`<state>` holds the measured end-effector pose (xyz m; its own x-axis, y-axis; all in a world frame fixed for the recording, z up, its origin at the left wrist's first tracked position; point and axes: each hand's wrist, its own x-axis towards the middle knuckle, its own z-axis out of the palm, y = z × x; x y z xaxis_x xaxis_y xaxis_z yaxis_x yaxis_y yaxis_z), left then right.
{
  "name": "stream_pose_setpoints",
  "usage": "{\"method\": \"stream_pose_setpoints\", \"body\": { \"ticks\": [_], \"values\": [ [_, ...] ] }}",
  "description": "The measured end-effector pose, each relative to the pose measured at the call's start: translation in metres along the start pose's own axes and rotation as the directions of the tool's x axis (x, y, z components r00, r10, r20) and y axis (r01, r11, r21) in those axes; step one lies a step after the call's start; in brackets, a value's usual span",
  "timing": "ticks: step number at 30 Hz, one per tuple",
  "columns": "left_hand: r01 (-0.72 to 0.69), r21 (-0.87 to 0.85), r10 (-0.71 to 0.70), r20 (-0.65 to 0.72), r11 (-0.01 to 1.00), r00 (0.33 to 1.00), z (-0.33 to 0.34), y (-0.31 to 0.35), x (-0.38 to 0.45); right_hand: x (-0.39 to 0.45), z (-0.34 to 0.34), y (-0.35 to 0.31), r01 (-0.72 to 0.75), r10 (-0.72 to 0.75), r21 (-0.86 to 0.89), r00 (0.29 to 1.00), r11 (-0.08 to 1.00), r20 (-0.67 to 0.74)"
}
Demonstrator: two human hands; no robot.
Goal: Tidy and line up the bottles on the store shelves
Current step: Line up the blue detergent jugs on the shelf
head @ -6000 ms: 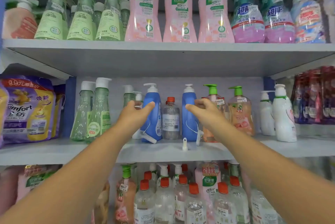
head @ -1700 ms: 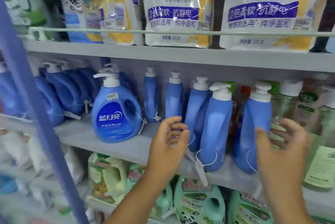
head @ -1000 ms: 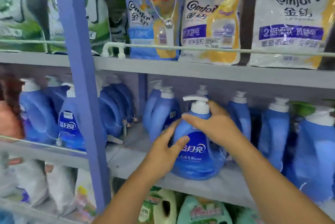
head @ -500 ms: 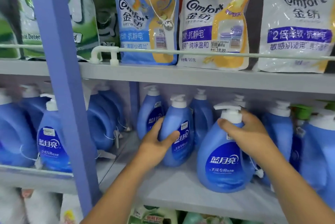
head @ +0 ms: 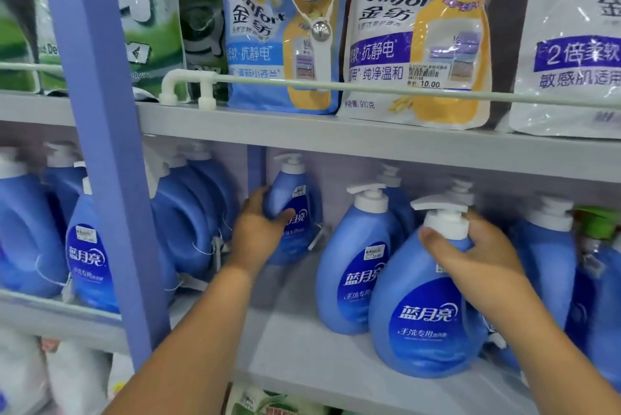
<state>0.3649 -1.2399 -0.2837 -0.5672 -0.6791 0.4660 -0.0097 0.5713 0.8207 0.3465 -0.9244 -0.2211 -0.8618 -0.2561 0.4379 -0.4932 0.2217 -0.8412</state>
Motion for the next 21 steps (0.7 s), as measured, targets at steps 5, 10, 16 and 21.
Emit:
{"method": "stream_pose_setpoints", "body": {
  "ticks": [5, 10, 16, 21],
  "values": [
    [-0.007, -0.1, 0.023, 0.159, 0.995, 0.987, 0.01, -0.02, 0.027, 0.001, 0.002, 0.0, -0.011, 0.011, 0.004, 1.0, 1.0, -0.008],
    [-0.071, 0.169, 0.073, -0.004, 0.983, 0.997, 0.042, -0.029, 0.019, 0.003, 0.007, -0.002, -0.009, 0.009, -0.003, 1.0, 1.0, 0.008],
    [-0.066, 0.25, 0.064, 0.013, 0.966, 0.998, 0.076, 0.009, 0.029, 0.008, 0.011, -0.002, -0.007, 0.007, -0.028, 1.0, 1.0, 0.003],
    [0.045, 0.375, -0.024, -0.059, 0.926, 0.998, 0.08, -0.004, 0.033, 0.008, 0.012, 0.0, 0.021, -0.021, -0.039, 1.0, 0.999, -0.006]
  ]
}}
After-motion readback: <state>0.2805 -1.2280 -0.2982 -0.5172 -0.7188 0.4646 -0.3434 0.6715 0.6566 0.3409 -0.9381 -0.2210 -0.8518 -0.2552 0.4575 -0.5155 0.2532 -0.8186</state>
